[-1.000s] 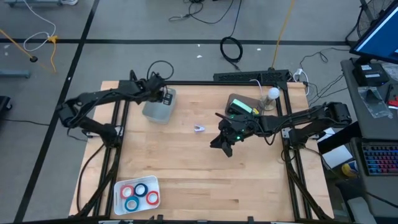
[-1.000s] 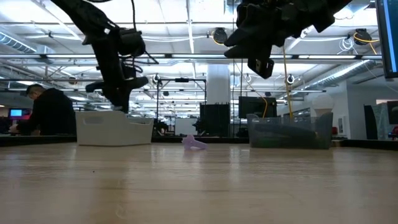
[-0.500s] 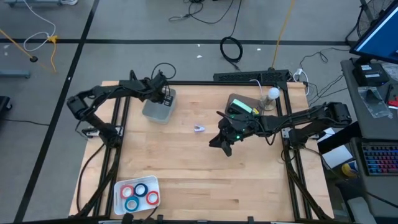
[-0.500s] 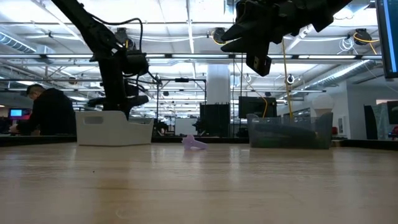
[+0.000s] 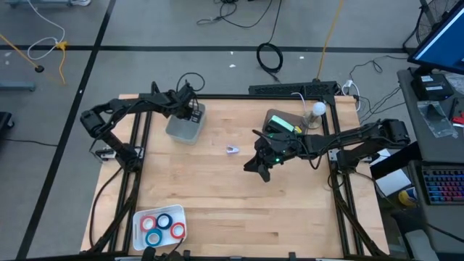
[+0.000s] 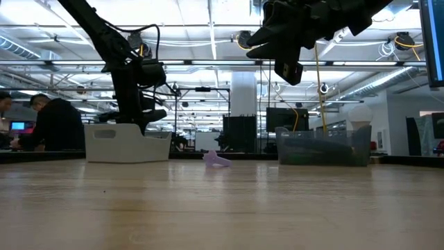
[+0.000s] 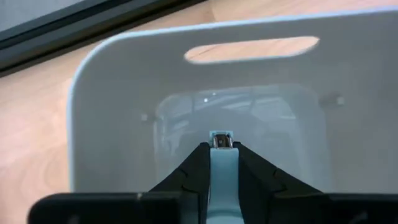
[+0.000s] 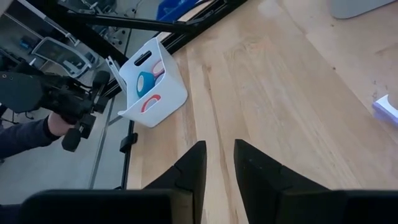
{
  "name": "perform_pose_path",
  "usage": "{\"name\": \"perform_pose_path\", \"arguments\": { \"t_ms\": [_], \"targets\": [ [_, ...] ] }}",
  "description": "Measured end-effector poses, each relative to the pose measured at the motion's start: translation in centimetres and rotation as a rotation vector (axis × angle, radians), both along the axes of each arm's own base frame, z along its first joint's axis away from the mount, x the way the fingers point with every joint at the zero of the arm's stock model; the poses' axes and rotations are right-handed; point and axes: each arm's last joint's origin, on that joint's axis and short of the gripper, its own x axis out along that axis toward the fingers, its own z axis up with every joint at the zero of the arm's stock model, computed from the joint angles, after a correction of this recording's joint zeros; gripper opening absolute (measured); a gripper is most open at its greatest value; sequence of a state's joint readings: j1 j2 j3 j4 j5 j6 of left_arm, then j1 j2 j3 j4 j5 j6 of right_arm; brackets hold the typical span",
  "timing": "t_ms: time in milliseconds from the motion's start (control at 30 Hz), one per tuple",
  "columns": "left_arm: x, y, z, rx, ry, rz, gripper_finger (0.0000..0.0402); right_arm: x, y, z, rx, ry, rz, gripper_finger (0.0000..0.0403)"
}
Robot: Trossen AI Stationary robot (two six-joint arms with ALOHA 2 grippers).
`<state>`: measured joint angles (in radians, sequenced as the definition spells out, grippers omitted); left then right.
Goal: Pick and place Stapler, Stapler remover, tape
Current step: Put the light blue staple remover into the gray bin, then put the violet staple remover into the gray bin
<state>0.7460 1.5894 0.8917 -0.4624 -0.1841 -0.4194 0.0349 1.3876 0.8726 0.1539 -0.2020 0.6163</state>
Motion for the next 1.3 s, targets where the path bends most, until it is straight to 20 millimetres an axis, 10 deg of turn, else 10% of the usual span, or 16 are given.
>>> {"name": "perform_pose_path", "arguments": {
  "t_ms": [467, 767, 1300],
  "targets": [
    [-0.1, 0.0, 0.2, 0.011, 0.003, -0.001, 0.0081, 0.0, -0.1, 0.0, -0.009, -0.001, -0.017, 0.0073],
    [-1.1, -0.7, 4.2, 0.086, -0.142, -0.027, 0.0081, 0.0, -0.1, 0.0, -0.015, -0.001, -0.014, 0.0073],
    [-3.4, -10.5, 12.6, 0.115, -0.619, -0.488, 0.0081, 0.1, -1.0, 0.0, -0.431, -0.061, 0.017, 0.0077]
  ]
}}
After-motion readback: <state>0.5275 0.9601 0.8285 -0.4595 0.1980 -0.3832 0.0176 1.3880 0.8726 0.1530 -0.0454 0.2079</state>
